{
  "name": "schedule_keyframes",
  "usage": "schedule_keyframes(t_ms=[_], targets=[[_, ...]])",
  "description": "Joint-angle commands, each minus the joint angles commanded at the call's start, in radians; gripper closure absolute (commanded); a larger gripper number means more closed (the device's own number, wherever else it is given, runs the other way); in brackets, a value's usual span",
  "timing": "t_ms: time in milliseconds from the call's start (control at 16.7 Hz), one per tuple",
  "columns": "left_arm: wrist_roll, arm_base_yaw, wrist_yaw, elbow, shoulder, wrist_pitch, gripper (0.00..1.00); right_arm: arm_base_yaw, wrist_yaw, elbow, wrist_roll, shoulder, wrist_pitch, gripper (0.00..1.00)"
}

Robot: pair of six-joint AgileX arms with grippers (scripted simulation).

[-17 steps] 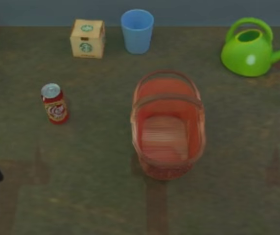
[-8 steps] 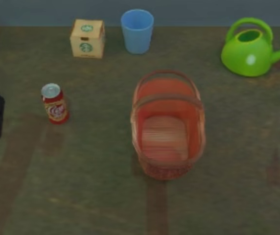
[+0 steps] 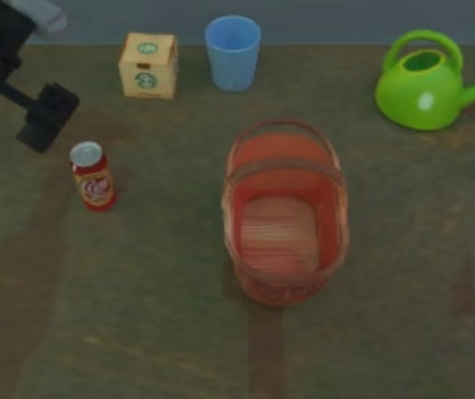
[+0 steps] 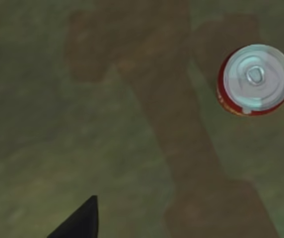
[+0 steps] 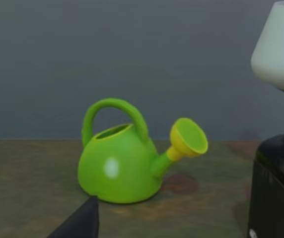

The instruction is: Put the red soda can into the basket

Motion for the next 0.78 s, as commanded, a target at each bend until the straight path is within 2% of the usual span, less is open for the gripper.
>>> schedule_keyframes(t_ms=[420, 780], targets=[[0.141, -0.044, 0.001, 0.443, 0.538, -0.274, 0.00, 0.000, 0.000, 0.000, 0.000, 0.000, 0.000, 0.00], [0.168, -0.055, 0.003, 0.520, 0.631, -0.325, 0.00, 0.000, 0.000, 0.000, 0.000, 0.000, 0.000, 0.00]])
